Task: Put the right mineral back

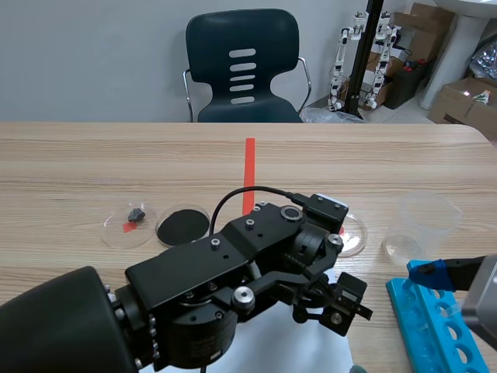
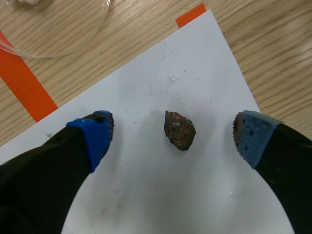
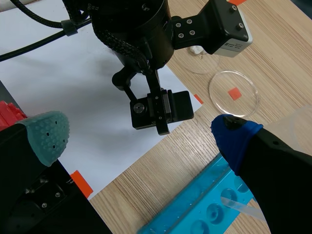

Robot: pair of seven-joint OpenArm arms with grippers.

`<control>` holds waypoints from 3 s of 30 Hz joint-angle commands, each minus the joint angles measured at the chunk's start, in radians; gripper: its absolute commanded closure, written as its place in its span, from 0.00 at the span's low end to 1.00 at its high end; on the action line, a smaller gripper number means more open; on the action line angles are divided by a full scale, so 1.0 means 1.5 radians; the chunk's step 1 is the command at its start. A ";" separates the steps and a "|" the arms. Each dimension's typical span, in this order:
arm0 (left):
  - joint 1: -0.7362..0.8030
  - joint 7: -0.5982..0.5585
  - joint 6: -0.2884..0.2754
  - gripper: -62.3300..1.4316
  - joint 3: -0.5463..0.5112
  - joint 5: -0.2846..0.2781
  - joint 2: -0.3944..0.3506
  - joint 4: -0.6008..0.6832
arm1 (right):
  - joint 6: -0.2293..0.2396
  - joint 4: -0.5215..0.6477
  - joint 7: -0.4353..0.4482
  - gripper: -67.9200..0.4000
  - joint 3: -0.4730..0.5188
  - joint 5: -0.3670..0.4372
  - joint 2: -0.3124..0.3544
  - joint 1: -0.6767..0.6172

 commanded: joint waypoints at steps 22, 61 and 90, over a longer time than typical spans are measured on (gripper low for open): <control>0.016 -0.019 -0.001 0.00 -0.002 -0.002 -0.018 0.081 | -0.003 0.013 0.009 0.10 0.002 0.008 0.000 0.004; 0.025 -0.043 -0.002 0.00 -0.002 0.003 -0.063 0.133 | -0.003 0.013 0.009 0.10 0.002 0.008 0.000 0.004; 0.025 -0.043 -0.002 0.00 -0.002 0.004 -0.063 0.133 | -0.003 0.013 0.009 0.10 0.002 0.008 0.000 0.004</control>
